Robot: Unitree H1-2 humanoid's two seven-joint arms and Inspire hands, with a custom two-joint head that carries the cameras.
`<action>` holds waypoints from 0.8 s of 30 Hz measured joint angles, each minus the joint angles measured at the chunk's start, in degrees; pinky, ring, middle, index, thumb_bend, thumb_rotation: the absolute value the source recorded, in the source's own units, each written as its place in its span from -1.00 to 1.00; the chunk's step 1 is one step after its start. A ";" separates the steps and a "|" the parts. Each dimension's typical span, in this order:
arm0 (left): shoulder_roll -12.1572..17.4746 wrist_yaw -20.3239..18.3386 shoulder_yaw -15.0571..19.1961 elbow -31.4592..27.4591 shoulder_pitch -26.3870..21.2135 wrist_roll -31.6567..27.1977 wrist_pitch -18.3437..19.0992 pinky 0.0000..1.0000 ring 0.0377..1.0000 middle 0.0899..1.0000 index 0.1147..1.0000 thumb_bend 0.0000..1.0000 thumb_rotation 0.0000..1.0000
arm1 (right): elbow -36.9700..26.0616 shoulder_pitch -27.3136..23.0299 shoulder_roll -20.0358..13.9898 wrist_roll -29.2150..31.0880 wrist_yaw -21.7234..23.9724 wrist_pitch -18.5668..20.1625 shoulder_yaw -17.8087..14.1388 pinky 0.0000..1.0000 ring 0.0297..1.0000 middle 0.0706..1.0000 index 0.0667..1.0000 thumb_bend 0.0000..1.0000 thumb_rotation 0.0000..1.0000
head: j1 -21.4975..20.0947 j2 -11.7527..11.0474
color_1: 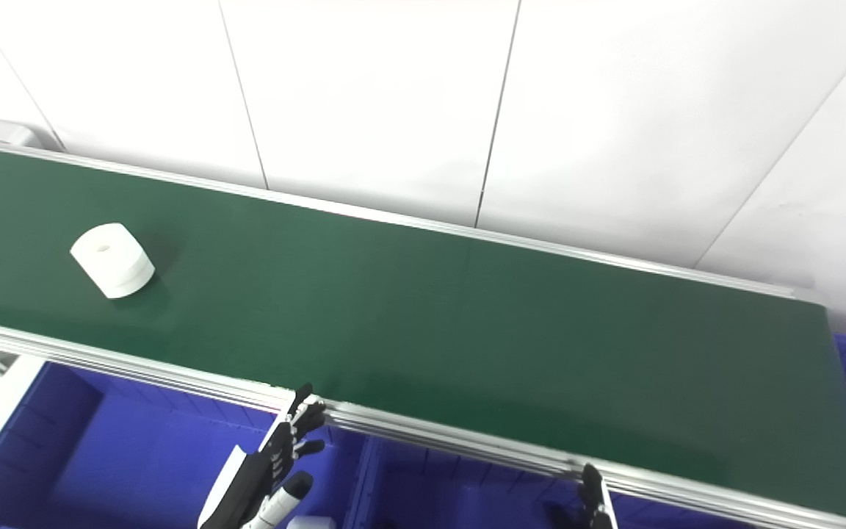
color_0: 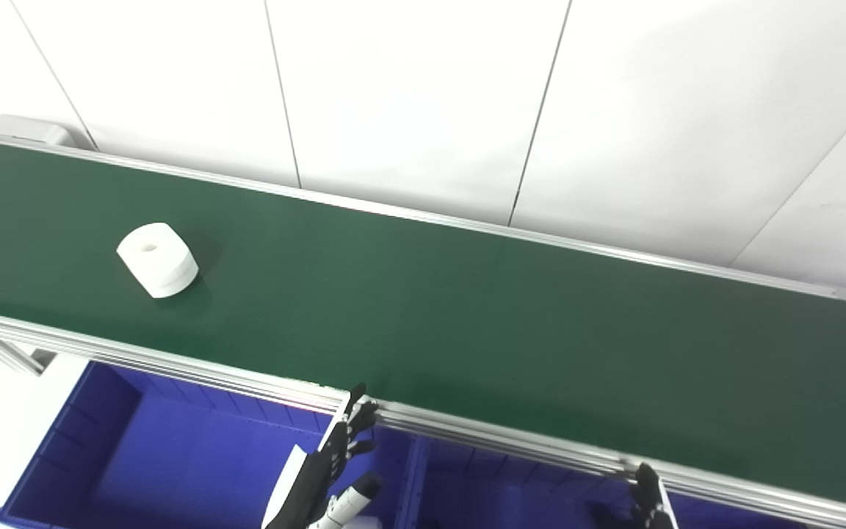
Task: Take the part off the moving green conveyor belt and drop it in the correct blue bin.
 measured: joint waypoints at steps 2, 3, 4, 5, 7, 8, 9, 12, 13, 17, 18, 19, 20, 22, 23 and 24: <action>-0.43 0.33 -0.18 0.67 -0.24 -0.03 -0.89 0.52 0.80 0.85 1.00 0.53 0.66 | 0.09 -0.16 -0.24 -0.07 0.15 -0.01 -0.26 1.00 1.00 1.00 1.00 0.73 0.98 | 0.80 -0.18; -0.60 0.48 -0.29 0.96 -0.39 -0.03 -1.04 0.51 0.80 0.84 1.00 0.52 0.65 | 0.16 -0.23 -0.34 -0.10 0.23 -0.04 -0.34 1.00 1.00 1.00 1.00 0.73 0.98 | 1.15 -0.27; -0.78 0.61 -0.41 1.41 -0.58 -0.05 -1.19 0.51 0.79 0.84 1.00 0.51 0.62 | 0.21 -0.30 -0.42 -0.09 0.39 -0.06 -0.44 1.00 1.00 1.00 1.00 0.74 0.98 | 2.11 -0.27; -0.90 0.62 -0.50 1.66 -0.72 -0.09 -1.20 0.50 0.79 0.84 1.00 0.49 0.60 | 0.28 -0.37 -0.46 -0.07 0.55 -0.07 -0.55 1.00 1.00 1.00 1.00 0.74 0.98 | 2.12 -0.27; -1.05 0.65 -0.73 1.67 -0.74 -0.13 -1.26 0.50 0.79 0.84 1.00 0.49 0.59 | 0.29 -0.41 -0.48 0.03 0.82 -0.07 -0.78 1.00 1.00 1.00 1.00 0.74 0.98 | 2.90 -0.27; -1.07 0.66 -0.82 1.67 -0.74 -0.13 -1.27 0.50 0.78 0.84 1.00 0.46 0.57 | 0.29 -0.41 -0.48 0.13 0.96 -0.07 -0.85 1.00 1.00 1.00 1.00 0.74 0.98 | 2.91 -0.27; -1.08 0.67 -0.93 1.67 -0.74 -0.13 -1.28 0.51 0.78 0.84 1.00 0.46 0.54 | 0.29 -0.41 -0.50 0.44 1.13 -0.07 -0.89 1.00 1.00 1.00 1.00 0.74 0.98 | 3.78 -0.35; -1.06 0.66 -1.39 1.69 -0.77 -0.16 -1.52 0.47 0.75 0.82 1.00 0.51 0.46 | 0.31 -0.40 -0.70 0.94 1.86 -0.07 -1.13 1.00 1.00 1.00 1.00 0.71 1.00 | 5.10 -0.97; -1.07 0.66 -1.64 1.69 -0.79 -0.16 -1.56 0.46 0.74 0.81 1.00 0.52 0.44 | 0.43 -0.41 -0.82 1.16 2.11 -0.07 -1.19 1.00 1.00 1.00 1.00 0.70 1.00 | 5.54 -1.58; -1.07 0.53 -2.79 0.97 -0.79 -0.63 -1.62 0.42 0.69 0.75 1.00 0.45 0.33 | 2.12 -0.48 -1.30 1.72 2.79 -0.08 -1.69 1.00 1.00 1.00 1.00 0.65 1.00 | 5.90 -2.99; -1.06 0.40 -3.07 0.19 -0.73 -1.35 -1.60 0.41 0.67 0.74 1.00 0.43 0.31 | 2.26 -0.49 -1.42 1.78 3.06 -0.08 -1.81 1.00 1.00 1.00 1.00 0.65 1.00 | 5.90 -2.99; -1.07 0.22 -3.39 -1.07 -0.67 -1.68 -1.62 0.36 0.60 0.67 0.94 0.39 0.25 | 2.34 -0.51 -1.50 1.88 3.33 -0.09 -1.93 1.00 1.00 1.00 1.00 0.65 1.00 | 6.07 -3.60; -1.07 0.08 -3.78 -2.55 -0.71 -1.81 -1.68 0.33 0.57 0.63 0.90 0.41 0.23 | 2.63 -0.61 -1.55 2.17 3.58 -0.10 -2.06 1.00 1.00 1.00 1.00 0.64 1.00 | 6.16 -3.69; -1.09 -0.01 -4.58 -5.05 -0.80 -2.52 -2.29 0.26 0.49 0.55 0.80 0.51 0.20 | 3.85 -1.11 -1.67 3.10 4.49 -0.12 -2.32 1.00 1.00 1.00 1.00 0.63 1.00 | 6.25 -3.69; -1.11 0.00 -4.84 -6.23 -0.86 -2.64 -2.77 0.24 0.47 0.53 0.77 0.53 0.19 | 4.17 -1.21 -1.73 3.33 4.74 -0.12 -2.47 1.00 1.00 1.00 1.00 0.62 1.00 | 6.60 -3.61; -1.15 0.00 -4.98 -7.24 -1.10 -2.64 -3.19 0.16 0.36 0.40 0.51 0.67 0.02 | 4.18 -1.20 -1.77 3.60 4.98 -0.12 -2.66 1.00 1.00 1.00 1.00 0.63 0.99 | 6.60 -3.61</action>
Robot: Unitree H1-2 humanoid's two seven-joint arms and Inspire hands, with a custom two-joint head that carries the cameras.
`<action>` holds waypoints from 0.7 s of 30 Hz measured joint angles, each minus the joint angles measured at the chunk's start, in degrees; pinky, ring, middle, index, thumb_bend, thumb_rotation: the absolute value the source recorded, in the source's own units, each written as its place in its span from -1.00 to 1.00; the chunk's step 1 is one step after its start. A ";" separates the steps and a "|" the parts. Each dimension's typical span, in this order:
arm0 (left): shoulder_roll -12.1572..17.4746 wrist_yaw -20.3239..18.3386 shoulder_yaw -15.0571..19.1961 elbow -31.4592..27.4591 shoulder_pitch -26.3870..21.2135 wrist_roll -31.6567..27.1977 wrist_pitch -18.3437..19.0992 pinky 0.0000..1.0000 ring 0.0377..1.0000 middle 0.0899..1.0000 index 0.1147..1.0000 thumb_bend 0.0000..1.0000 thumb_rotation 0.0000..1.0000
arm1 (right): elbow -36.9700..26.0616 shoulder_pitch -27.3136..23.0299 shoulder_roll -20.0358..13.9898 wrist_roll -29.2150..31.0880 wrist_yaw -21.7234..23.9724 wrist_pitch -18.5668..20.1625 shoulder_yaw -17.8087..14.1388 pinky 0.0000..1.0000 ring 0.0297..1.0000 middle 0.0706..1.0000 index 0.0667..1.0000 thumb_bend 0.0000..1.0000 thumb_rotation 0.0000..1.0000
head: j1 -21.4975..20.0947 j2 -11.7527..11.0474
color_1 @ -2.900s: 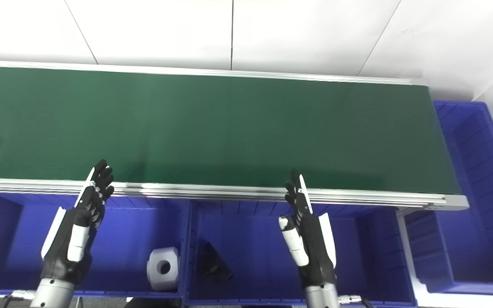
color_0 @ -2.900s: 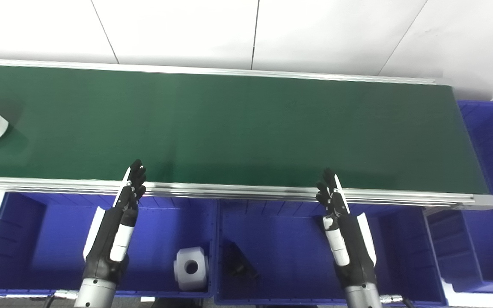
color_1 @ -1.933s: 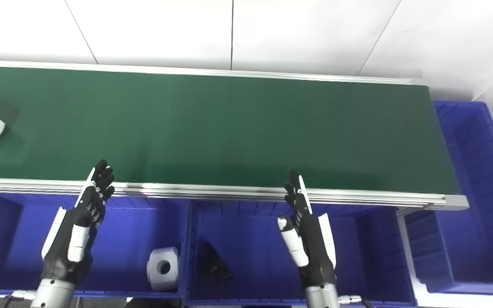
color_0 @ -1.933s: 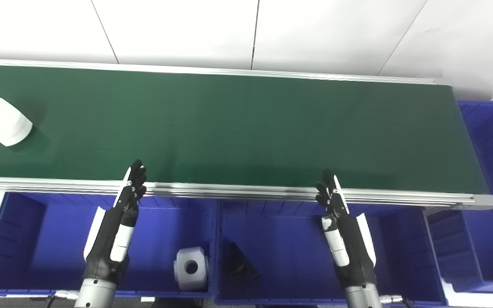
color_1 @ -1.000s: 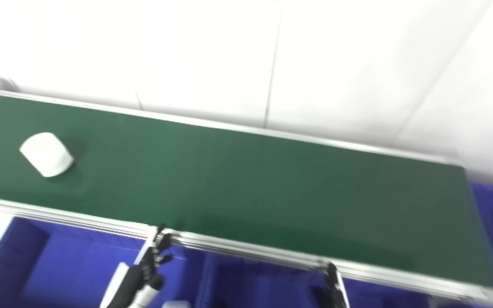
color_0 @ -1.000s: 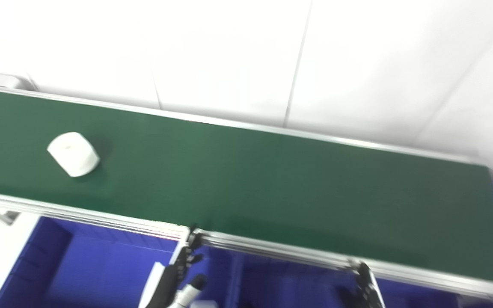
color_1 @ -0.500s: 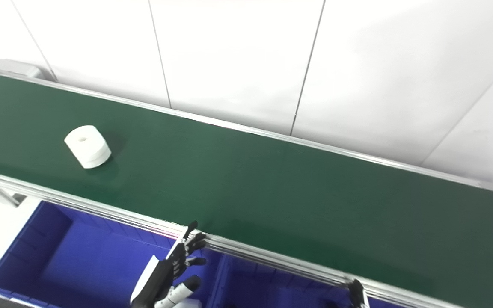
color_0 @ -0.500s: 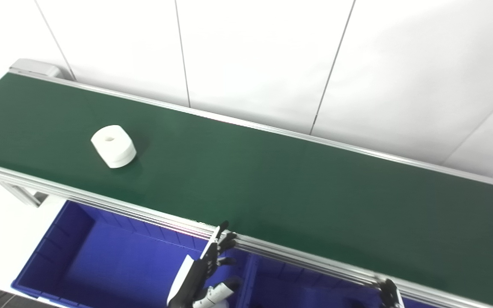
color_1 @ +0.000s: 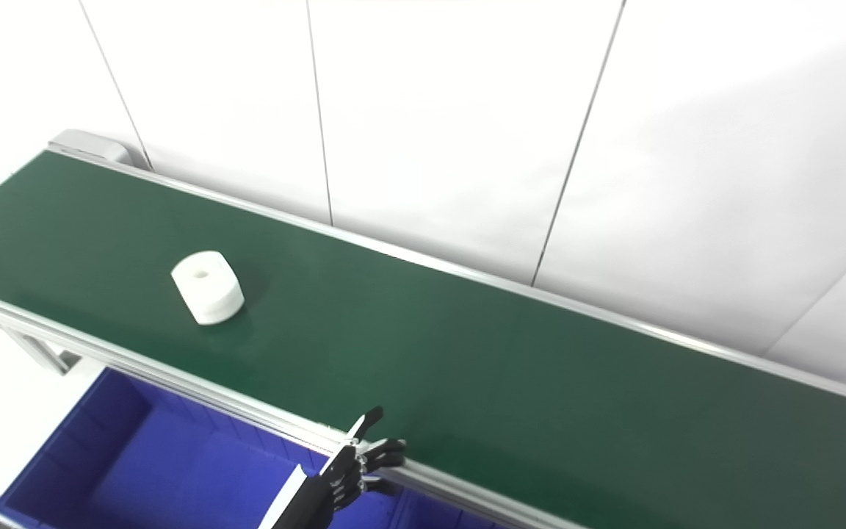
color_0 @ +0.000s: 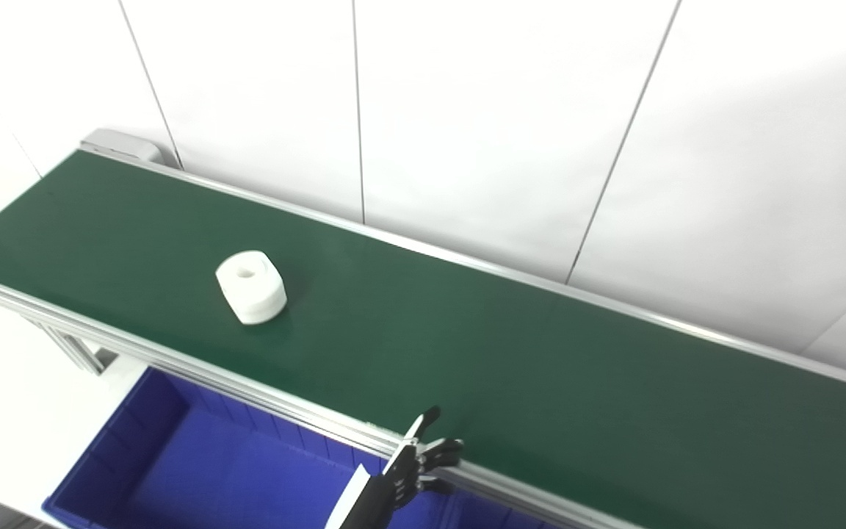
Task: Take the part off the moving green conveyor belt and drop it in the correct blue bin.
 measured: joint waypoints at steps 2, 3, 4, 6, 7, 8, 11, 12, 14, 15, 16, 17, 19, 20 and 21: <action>0.05 0.00 0.41 -3.05 -0.94 0.00 0.07 0.12 0.29 0.30 0.31 0.81 -0.09 | 0.00 -0.01 -0.06 0.39 0.72 0.00 -0.31 1.00 1.00 1.00 1.00 0.64 1.00 | 0.26 0.00; 0.24 -0.04 1.06 -4.63 -1.72 -0.01 0.13 0.11 0.28 0.28 0.26 0.85 -0.11 | 0.00 0.00 -0.10 0.47 0.84 0.00 -0.32 1.00 1.00 1.00 1.00 0.64 1.00 | 0.52 0.09; 0.64 -0.27 1.87 -6.33 -3.00 -0.02 0.18 0.08 0.25 0.26 0.22 0.95 -0.16 | 0.01 -0.04 -0.15 0.56 1.02 0.00 -0.31 1.00 1.00 1.00 1.00 0.65 0.99 | 0.79 0.09; 2.38 -0.89 3.84 -9.90 -6.61 -0.19 1.11 0.03 0.21 0.24 0.17 0.99 -0.23 | 0.01 -0.19 -0.21 0.93 1.60 0.00 -0.31 1.00 1.00 1.00 1.00 0.67 0.99 | 0.88 0.17; 4.14 -1.85 5.29 -11.82 -9.08 -0.20 2.59 0.03 0.21 0.24 0.17 1.00 -0.24 | 0.01 -0.25 -0.26 1.16 1.89 0.00 -0.30 1.00 1.00 1.00 1.00 0.67 0.99 | 0.88 0.18; 6.16 -3.01 6.34 -13.17 -11.47 -0.14 3.75 0.03 0.24 0.29 0.22 1.00 -0.23 | 0.01 -0.29 -0.27 1.34 2.00 0.00 -0.29 1.00 1.00 1.00 1.00 0.67 0.98 | 0.88 0.26; 16.44 -8.65 10.04 -17.29 -17.95 2.25 8.89 0.08 0.31 0.44 0.35 0.98 -0.26 | 0.00 -0.28 -0.27 1.46 2.07 0.00 -0.29 1.00 1.00 1.00 1.00 0.66 0.98 | 0.79 0.35; 20.68 -10.73 11.18 -17.91 -20.02 4.01 10.19 0.14 0.37 0.49 0.38 0.96 -0.30 | -0.02 -0.27 -0.27 1.47 2.07 0.00 -0.29 1.00 1.00 1.00 1.00 0.66 0.98 | 0.79 0.44; 25.75 -13.66 12.13 -18.15 -22.77 7.11 12.28 0.35 0.52 0.59 0.43 0.97 -0.43 | -0.05 -0.23 -0.27 1.46 2.05 0.00 -0.31 1.00 1.00 1.00 1.00 0.66 0.98 | 0.70 0.53; 28.10 -15.31 12.19 -18.10 -24.36 9.13 12.97 0.37 0.53 0.59 0.44 0.97 -0.44 | -0.05 -0.22 -0.24 1.43 2.03 0.00 -0.31 1.00 1.00 1.00 1.00 0.66 0.99 | 0.70 0.53; 29.41 -16.70 12.00 -17.75 -25.75 11.02 12.98 0.44 0.56 0.61 0.45 0.98 -0.47 | -0.05 -0.26 -0.22 1.38 2.02 0.00 -0.29 1.00 1.00 1.00 1.00 0.66 0.99 | 0.62 0.61; 30.59 -17.85 11.67 -16.90 -27.32 13.23 12.55 0.49 0.58 0.62 0.46 0.99 -0.52 | -0.05 -0.20 -0.16 1.34 1.98 0.00 -0.31 1.00 1.00 1.00 1.00 0.67 0.99 | 0.53 0.79; 33.68 -20.01 11.16 -14.11 -30.55 17.68 10.89 0.55 0.60 0.61 0.46 1.00 -0.61 | -0.04 -0.10 -0.15 1.25 1.93 0.00 -0.29 1.00 1.00 1.00 1.00 0.69 0.99 | 0.44 0.79; 35.80 -21.19 10.87 -12.28 -32.41 19.61 10.23 0.55 0.58 0.60 0.44 1.00 -0.66 | -0.04 -0.13 -0.11 1.23 1.92 0.00 -0.30 1.00 1.00 1.00 1.00 0.69 1.00 | 0.44 0.88; 37.35 -21.85 10.77 -10.88 -33.91 20.76 9.68 0.54 0.58 0.59 0.43 1.00 -0.66 | -0.04 -0.17 -0.08 1.20 1.92 0.00 -0.29 1.00 1.00 1.00 1.00 0.69 0.99 | 0.35 0.88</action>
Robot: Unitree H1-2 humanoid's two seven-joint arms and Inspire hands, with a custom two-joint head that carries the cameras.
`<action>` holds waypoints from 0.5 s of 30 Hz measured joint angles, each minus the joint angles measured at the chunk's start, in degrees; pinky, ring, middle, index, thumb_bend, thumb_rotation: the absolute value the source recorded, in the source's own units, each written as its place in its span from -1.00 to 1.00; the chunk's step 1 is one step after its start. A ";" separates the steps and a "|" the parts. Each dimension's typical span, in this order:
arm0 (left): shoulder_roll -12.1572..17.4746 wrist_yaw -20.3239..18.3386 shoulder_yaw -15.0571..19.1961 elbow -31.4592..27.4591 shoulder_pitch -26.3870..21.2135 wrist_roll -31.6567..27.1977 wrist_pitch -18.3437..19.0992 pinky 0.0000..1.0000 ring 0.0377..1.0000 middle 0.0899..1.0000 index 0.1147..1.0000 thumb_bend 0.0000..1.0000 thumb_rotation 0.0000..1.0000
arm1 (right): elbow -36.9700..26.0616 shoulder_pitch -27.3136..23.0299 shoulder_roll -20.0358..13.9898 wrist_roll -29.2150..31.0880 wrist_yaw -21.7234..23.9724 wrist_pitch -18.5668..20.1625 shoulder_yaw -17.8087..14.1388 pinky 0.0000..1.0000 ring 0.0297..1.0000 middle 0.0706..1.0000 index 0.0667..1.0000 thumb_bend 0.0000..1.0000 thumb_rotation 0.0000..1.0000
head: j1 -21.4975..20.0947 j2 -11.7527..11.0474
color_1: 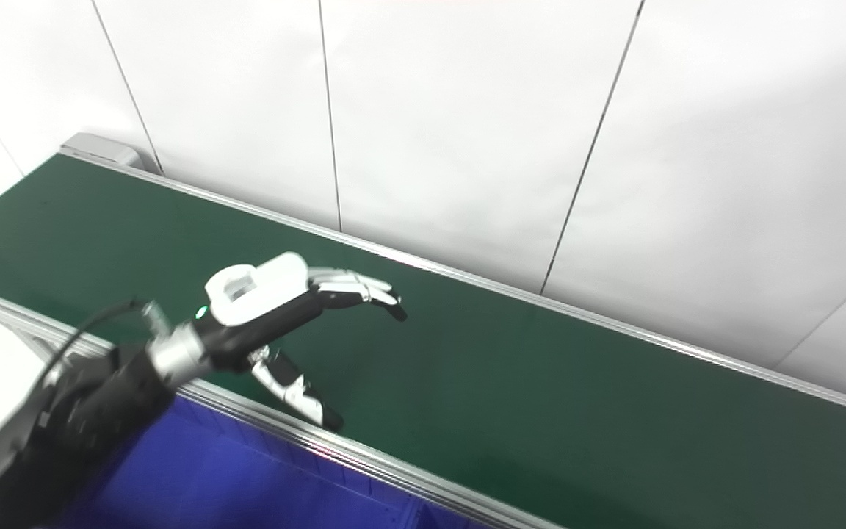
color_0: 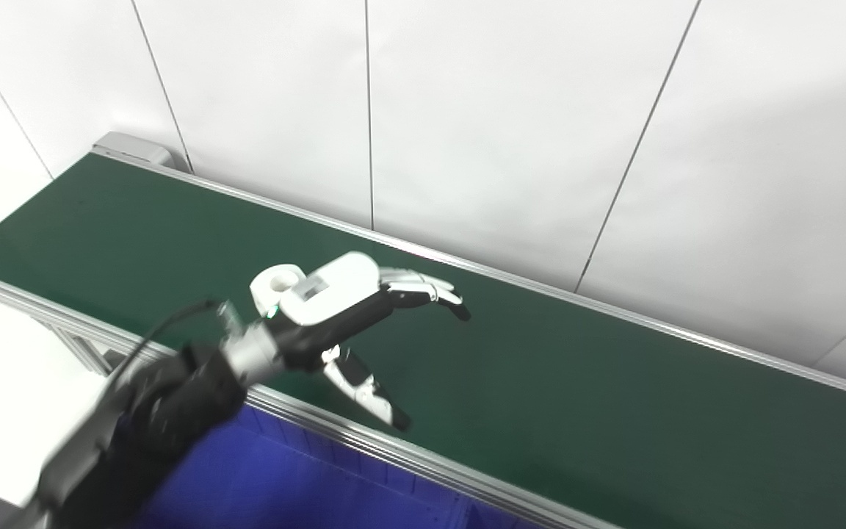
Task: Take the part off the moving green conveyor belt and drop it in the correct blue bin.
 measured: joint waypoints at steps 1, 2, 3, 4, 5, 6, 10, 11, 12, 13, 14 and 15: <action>1.37 -0.60 -0.14 1.43 -1.70 1.09 -0.66 0.52 0.57 0.58 0.42 1.00 -0.63 | 0.00 0.01 0.05 -0.04 0.00 0.00 0.01 1.00 1.00 1.00 1.00 0.69 0.99 | -0.09 0.09; 2.30 -1.15 -0.41 2.55 -3.20 1.91 -1.39 0.52 0.57 0.57 0.42 1.00 -0.62 | -0.02 0.07 0.08 -0.05 0.00 0.00 0.02 1.00 1.00 1.00 1.00 0.69 0.99 | -0.09 0.09; 3.16 -1.49 -0.84 3.83 -4.68 2.88 -2.09 0.55 0.58 0.57 0.42 1.00 -0.60 | -0.14 0.14 0.08 -0.10 -0.01 0.00 0.02 1.00 1.00 1.00 1.00 0.70 1.00 | -0.09 0.17; 3.74 -1.92 -1.34 5.08 -6.12 3.74 -2.76 0.55 0.59 0.57 0.42 1.00 -0.59 | -0.36 0.24 0.07 -0.40 -0.08 0.00 0.01 1.00 1.00 1.00 1.00 0.70 1.00 | -0.09 0.18; 4.03 -2.44 -2.04 6.45 -7.30 4.86 -3.24 0.56 0.59 0.57 0.42 1.00 -0.58 | -0.56 0.27 0.06 -0.71 -0.12 0.01 0.02 1.00 1.00 1.00 1.00 0.69 1.00 | -0.26 0.26; 4.09 -2.71 -2.54 7.48 -7.93 5.52 -3.44 0.57 0.59 0.57 0.43 1.00 -0.58 | -0.63 0.28 0.07 -0.93 -0.14 0.01 0.02 1.00 1.00 1.00 1.00 0.69 1.00 | -0.26 0.26; 4.09 -2.71 -4.42 13.35 -9.82 7.95 -6.39 0.56 0.59 0.55 0.44 1.00 -0.57 | -0.76 0.30 0.20 -1.10 -0.18 0.01 0.06 1.00 1.00 1.00 1.00 0.66 0.99 | -0.61 0.53; 4.13 -2.51 -4.94 15.06 -10.51 8.28 -7.43 0.57 0.59 0.55 0.45 1.00 -0.57 | -0.87 0.37 0.21 -1.10 -0.20 0.01 0.06 1.00 1.00 1.00 1.00 0.66 0.99 | -0.88 0.61; 4.14 -2.35 -5.24 17.10 -11.10 9.16 -8.15 0.58 0.59 0.55 0.45 1.00 -0.56 | -0.95 0.43 0.21 -1.20 -0.21 0.01 0.08 1.00 1.00 1.00 1.00 0.67 0.99 | -0.88 0.62; 4.16 -2.29 -5.34 18.80 -11.49 10.01 -8.37 0.59 0.60 0.57 0.46 1.00 -0.56 | -1.00 0.44 0.22 -1.38 -0.22 0.01 0.07 1.00 1.00 1.00 1.00 0.68 0.99 | -1.05 0.79; 4.21 -2.23 -5.48 20.40 -12.01 10.54 -8.66 0.59 0.60 0.57 0.46 1.00 -0.55 | -1.07 0.45 0.29 -1.46 -0.30 0.01 0.06 1.00 1.00 1.00 1.00 0.68 0.99 | -1.06 0.79; 4.28 -2.17 -5.64 21.65 -12.35 10.96 -8.96 0.59 0.61 0.57 0.46 1.00 -0.55 | -1.15 0.49 0.34 -1.57 -0.39 0.02 0.06 1.00 1.00 1.00 1.00 0.70 1.00 | -1.23 0.97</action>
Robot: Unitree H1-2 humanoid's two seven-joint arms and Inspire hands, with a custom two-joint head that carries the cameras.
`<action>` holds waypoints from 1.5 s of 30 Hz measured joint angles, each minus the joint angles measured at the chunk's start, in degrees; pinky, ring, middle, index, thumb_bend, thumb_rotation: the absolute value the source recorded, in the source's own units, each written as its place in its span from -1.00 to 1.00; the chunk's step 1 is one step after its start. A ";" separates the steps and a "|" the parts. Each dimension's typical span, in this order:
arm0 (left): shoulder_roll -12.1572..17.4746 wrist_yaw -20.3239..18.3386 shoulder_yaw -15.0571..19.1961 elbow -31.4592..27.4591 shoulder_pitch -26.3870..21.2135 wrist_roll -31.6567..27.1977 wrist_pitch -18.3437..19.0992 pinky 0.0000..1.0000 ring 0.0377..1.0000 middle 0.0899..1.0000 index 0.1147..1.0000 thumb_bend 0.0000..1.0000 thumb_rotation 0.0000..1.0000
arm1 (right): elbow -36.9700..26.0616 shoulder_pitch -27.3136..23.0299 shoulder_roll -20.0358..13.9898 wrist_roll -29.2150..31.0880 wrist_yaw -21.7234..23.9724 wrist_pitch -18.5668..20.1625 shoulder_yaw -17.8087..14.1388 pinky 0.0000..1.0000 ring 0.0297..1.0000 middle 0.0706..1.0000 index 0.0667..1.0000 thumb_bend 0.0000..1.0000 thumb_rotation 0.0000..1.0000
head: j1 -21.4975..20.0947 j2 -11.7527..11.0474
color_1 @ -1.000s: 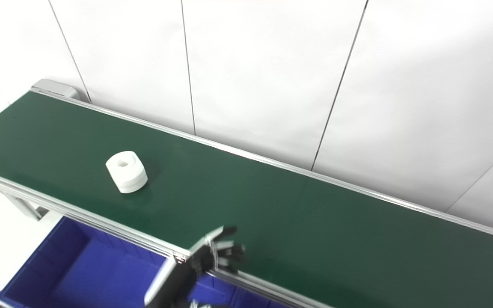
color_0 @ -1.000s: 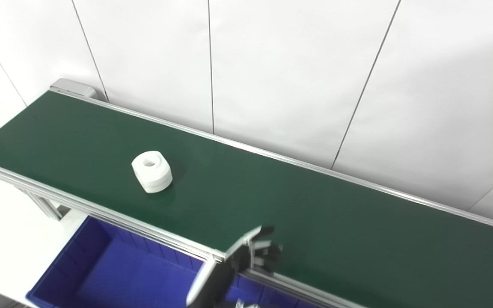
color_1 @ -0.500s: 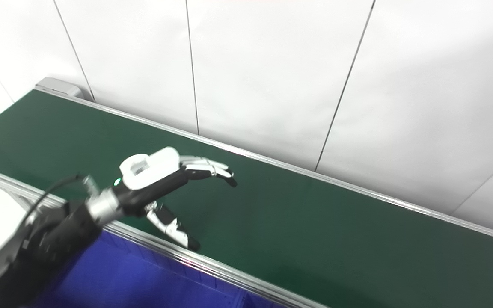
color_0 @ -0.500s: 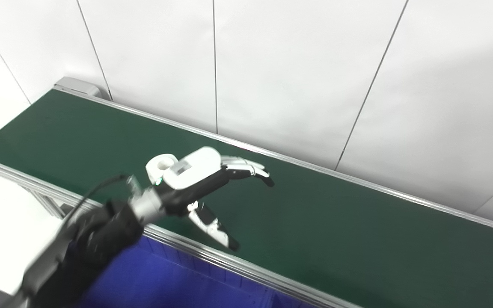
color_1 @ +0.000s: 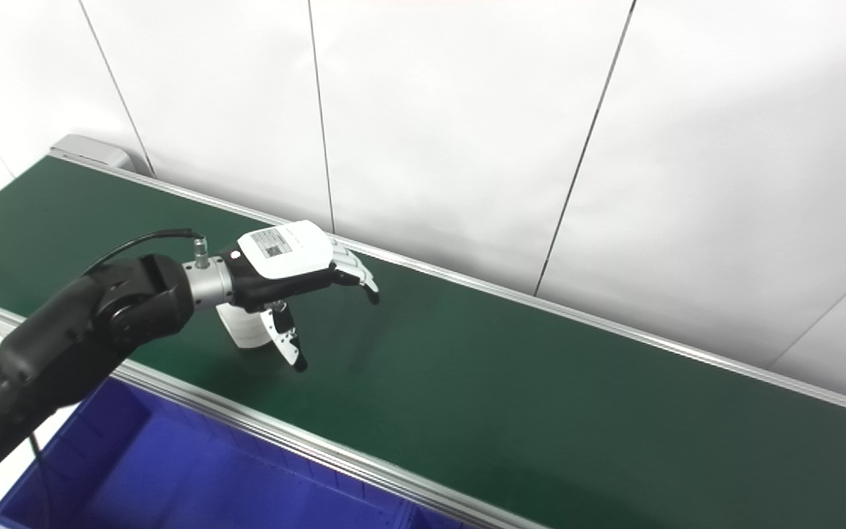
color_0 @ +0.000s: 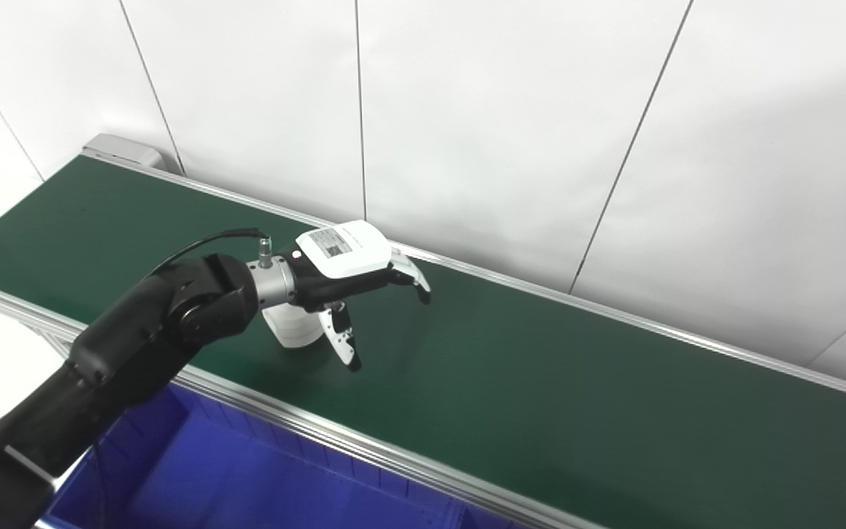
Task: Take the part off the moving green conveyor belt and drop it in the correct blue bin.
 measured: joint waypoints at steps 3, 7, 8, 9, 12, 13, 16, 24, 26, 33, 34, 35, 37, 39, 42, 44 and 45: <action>0.10 0.17 -0.46 2.75 -0.74 0.87 -1.07 0.59 0.61 0.57 0.47 1.00 -0.51 | -0.94 0.33 0.33 -0.36 -0.17 0.39 0.02 1.00 1.00 1.00 1.00 0.70 1.00 | -0.09 0.18; 0.12 -0.11 -1.56 5.18 -1.06 1.51 -1.27 0.63 0.65 0.62 0.49 1.00 -0.40 | -1.36 0.72 0.44 -0.38 -0.25 0.87 0.01 1.00 1.00 1.00 1.00 0.69 1.00 | -0.18 0.62; 0.13 -0.18 -2.01 5.80 -1.07 1.90 -1.26 0.62 0.65 0.62 0.50 1.00 -0.33 | -1.51 0.84 0.44 -0.38 -0.29 1.02 0.01 1.00 1.00 1.00 1.00 0.70 1.00 | -0.26 0.79; 0.17 -0.32 -2.46 6.18 -1.06 2.20 -1.24 0.63 0.66 0.63 0.51 1.00 -0.28 | -1.61 0.94 0.45 -0.38 -0.35 1.16 0.01 1.00 1.00 1.00 1.00 0.71 1.00 | -0.35 1.05; 0.25 -0.84 -3.43 6.42 -1.04 3.36 -1.21 0.63 0.66 0.63 0.51 1.00 -0.28 | -2.27 1.20 0.45 -0.38 -0.48 1.82 0.02 1.00 1.00 1.00 1.00 0.70 1.00 | -0.44 1.23; 0.28 -0.84 -3.50 6.42 -1.04 3.46 -1.21 0.63 0.66 0.63 0.51 1.00 -0.28 | -2.42 1.26 0.44 -0.39 -0.50 1.89 0.02 1.00 1.00 1.00 1.00 0.69 1.00 | -0.44 1.23; 0.95 -0.82 -3.74 6.43 -1.03 4.07 -1.30 0.64 0.67 0.64 0.51 1.00 -0.29 | -3.17 1.33 0.44 -0.36 -0.50 1.94 0.04 1.00 1.00 1.00 1.00 0.66 1.00 | -0.53 1.67; 4.27 -1.33 -4.04 6.71 0.02 4.67 -1.29 0.69 0.73 0.69 0.55 1.00 -0.25 | -3.19 1.37 0.42 -0.39 -0.52 1.97 0.08 1.00 1.00 1.00 1.00 0.62 1.00 | -0.53 2.20; 4.74 -1.21 -4.19 6.52 0.54 5.60 -1.30 0.65 0.72 0.69 0.54 1.00 -0.26 | -3.24 1.43 0.42 -0.39 -0.54 2.00 0.08 1.00 1.00 1.00 1.00 0.62 1.00 | -0.53 2.20; 4.82 7.04 -5.31 9.07 0.56 10.67 -4.58 0.57 0.68 0.66 0.51 0.98 -0.53 | -3.27 1.41 0.35 -0.37 -0.56 2.09 0.10 1.00 1.00 1.00 1.00 0.58 1.00 | -0.62 2.37; 4.83 7.73 -5.52 9.51 0.51 11.02 -4.76 0.58 0.67 0.65 0.50 0.98 -0.51 | -3.28 1.41 0.31 -0.37 -0.57 2.10 0.10 1.00 1.00 1.00 1.00 0.58 1.00 | -0.62 2.37; 4.83 8.49 -5.85 10.00 0.35 11.65 -4.96 0.58 0.67 0.65 0.50 0.98 -0.51 | -3.29 1.40 0.27 -0.38 -0.57 2.11 0.10 1.00 1.00 1.00 1.00 0.58 1.00 | -0.62 2.37; 4.83 9.66 -6.54 10.71 0.23 12.72 -5.09 0.44 0.51 0.49 0.38 0.95 -0.62 | -3.30 1.38 0.28 -0.39 -0.57 2.15 0.13 1.00 1.00 1.00 1.00 0.57 1.00 | -0.35 2.37; 4.33 16.95 -7.52 14.80 0.10 13.35 -5.32 0.25 0.31 0.30 0.22 0.81 -0.80 | -3.30 1.36 0.28 -0.41 -0.57 2.19 0.21 1.00 1.00 1.00 1.00 0.56 1.00 | -0.53 2.64; 1.13 26.63 -7.46 21.21 0.27 11.86 -5.24 0.06 0.09 0.10 -0.08 0.19 -0.88 | -3.43 1.48 0.26 -0.28 -0.56 2.25 0.27 1.00 1.00 1.00 1.00 0.54 1.00 | -1.06 2.73; -1.07 30.63 -7.14 22.45 0.43 11.00 -5.09 -0.07 -0.09 -0.09 -0.14 0.07 -0.98 | -3.51 1.59 0.26 -0.10 -0.57 2.26 0.33 1.00 1.00 1.00 1.00 0.55 1.00 | -1.32 2.90; -1.96 31.79 -6.94 23.01 0.57 10.76 -4.99 -0.09 -0.12 -0.11 -0.14 0.06 -0.99 | -3.58 1.68 0.28 -0.10 -0.58 2.29 0.33 1.00 1.00 1.00 1.00 0.55 1.00 | -1.32 2.99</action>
